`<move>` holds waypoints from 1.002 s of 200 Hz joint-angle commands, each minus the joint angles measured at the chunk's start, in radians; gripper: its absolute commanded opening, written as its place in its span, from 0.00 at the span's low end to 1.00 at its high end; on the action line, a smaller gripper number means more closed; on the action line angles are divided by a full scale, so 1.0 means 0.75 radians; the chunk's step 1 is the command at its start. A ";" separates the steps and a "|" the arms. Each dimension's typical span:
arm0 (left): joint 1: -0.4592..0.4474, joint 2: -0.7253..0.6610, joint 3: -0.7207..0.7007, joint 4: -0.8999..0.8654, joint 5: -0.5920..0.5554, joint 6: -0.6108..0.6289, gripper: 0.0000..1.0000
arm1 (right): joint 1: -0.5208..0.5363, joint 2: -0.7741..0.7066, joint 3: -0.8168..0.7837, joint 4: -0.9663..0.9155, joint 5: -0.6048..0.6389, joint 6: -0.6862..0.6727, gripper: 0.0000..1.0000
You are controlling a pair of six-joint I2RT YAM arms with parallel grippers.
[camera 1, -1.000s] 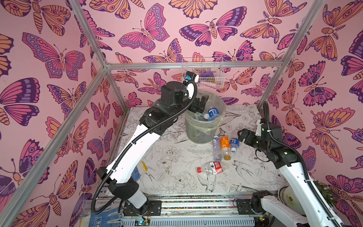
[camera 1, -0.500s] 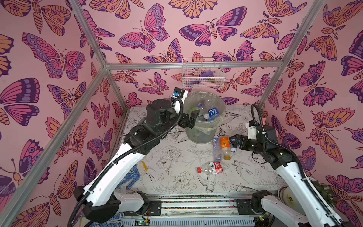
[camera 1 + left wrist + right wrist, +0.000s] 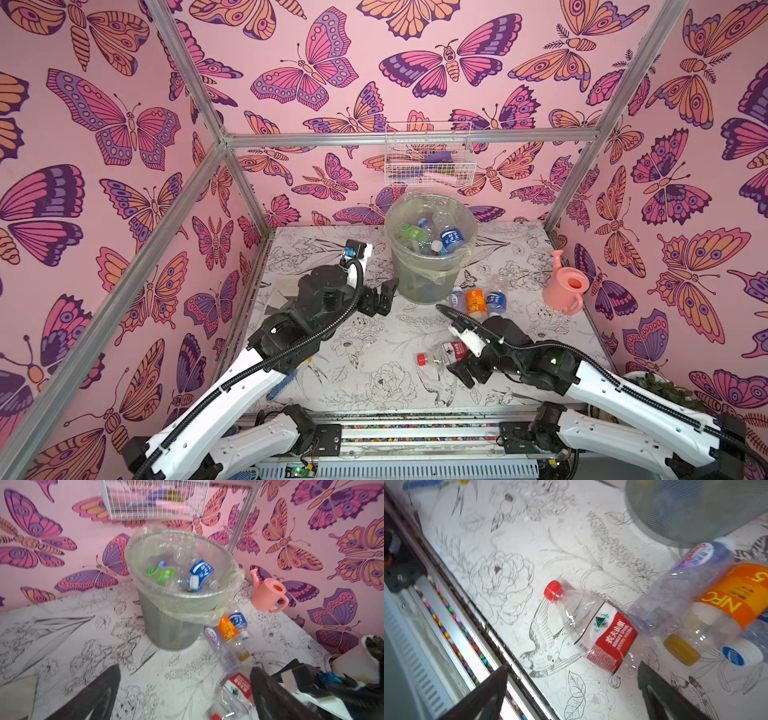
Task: Throw the plastic bottles in the bin
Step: Pick up the plastic bottle from the bottom-center of the table.
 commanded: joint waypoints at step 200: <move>0.000 -0.498 -0.308 -0.095 -0.118 -0.188 0.97 | 0.139 0.672 0.012 0.185 0.569 -0.419 0.90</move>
